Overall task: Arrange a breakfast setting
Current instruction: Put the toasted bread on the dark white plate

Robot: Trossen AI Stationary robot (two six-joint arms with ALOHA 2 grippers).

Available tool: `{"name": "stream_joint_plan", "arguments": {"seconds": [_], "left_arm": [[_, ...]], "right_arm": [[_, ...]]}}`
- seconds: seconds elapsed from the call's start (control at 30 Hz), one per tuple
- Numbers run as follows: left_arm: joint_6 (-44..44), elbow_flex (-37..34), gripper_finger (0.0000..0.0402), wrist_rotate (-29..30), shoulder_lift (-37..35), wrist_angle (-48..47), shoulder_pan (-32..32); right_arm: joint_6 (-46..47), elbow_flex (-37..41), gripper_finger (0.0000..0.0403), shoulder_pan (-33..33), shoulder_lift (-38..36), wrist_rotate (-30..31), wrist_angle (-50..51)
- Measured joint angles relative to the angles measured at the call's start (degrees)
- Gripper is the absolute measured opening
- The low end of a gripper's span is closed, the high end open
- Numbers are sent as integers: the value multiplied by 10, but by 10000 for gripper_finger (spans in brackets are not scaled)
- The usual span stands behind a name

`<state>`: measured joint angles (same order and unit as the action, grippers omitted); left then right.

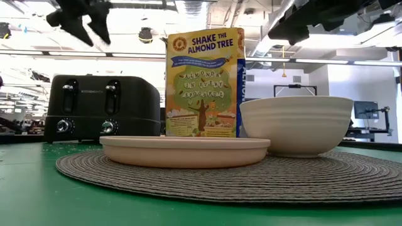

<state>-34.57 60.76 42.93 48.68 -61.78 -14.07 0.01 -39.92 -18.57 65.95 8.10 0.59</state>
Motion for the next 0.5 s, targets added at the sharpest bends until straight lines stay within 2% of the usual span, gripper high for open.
{"name": "stream_joint_plan", "arguments": {"seconds": [0.27, 0.4, 0.5], "left_arm": [[79, 14, 306, -124, 76, -21, -211], [120, 14, 300, -166, 109, -18, -289], [144, 14, 277, -188, 133, -17, -331]], "right_arm": [[11, 0, 260, -14, 1, 0, -2], [15, 0, 260, -16, 1, 0, -2], [15, 0, 260, -16, 1, 0, -2]]}}
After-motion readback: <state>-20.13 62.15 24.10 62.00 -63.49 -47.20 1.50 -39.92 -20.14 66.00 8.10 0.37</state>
